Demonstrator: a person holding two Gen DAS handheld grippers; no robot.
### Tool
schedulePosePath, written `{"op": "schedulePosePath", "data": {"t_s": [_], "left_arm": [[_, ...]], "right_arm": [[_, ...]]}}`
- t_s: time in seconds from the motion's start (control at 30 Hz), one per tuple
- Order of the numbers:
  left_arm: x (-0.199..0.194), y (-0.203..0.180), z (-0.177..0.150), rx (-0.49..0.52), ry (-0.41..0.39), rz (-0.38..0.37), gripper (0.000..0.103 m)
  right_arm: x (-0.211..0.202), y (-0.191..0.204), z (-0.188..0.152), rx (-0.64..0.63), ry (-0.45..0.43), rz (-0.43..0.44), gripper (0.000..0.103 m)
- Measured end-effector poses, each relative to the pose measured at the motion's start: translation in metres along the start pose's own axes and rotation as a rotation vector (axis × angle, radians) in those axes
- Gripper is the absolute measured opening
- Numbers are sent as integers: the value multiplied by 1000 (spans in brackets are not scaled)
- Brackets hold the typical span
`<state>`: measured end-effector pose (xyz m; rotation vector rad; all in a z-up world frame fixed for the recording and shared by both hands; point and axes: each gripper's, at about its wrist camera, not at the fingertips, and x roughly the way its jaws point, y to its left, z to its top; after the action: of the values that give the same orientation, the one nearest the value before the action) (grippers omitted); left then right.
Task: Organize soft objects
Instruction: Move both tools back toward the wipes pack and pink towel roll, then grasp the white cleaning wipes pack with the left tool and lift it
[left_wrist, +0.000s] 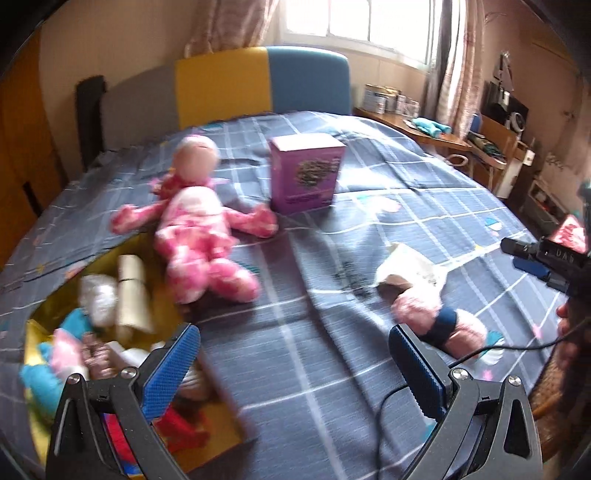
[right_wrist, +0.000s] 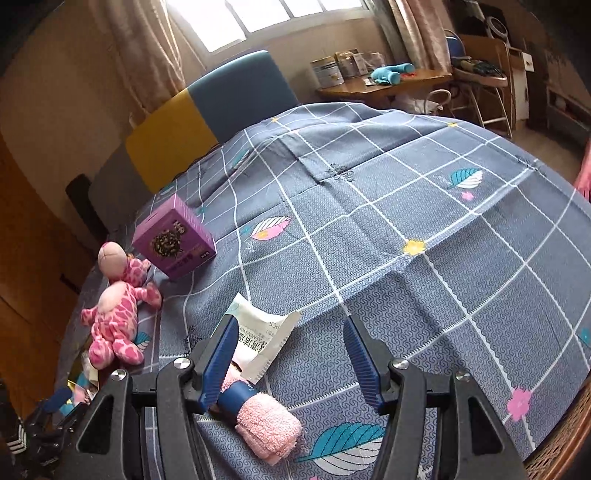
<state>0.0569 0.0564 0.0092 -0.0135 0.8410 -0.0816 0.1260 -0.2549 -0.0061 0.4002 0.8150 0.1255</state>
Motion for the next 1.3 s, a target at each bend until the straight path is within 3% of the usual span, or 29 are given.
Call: {"op": "schedulePosePath", "data": {"t_s": [0.3,0.53,0.7,0.93,1.17,1.3], "left_arm": [[49,-45,30,91,65,-67,101],[95,-73,50,95,185,-175,91],[126,-97,58,105,267,-235,91],[174,-108,67,-49,440,-345,92],[198,-117,88,-160,462,-386,93],[206,-132,102,-74,441,-376,96]], "right_arm": [[-1,-15,3,83,-2,11,60],[2,-16,2,98,16,35,60],[2,-18,2,112,18,57,60],[1,-19,2,133,18,93,60],[3,-24,2,166,26,115,60],[2,-30,2,197,23,128,60]]}}
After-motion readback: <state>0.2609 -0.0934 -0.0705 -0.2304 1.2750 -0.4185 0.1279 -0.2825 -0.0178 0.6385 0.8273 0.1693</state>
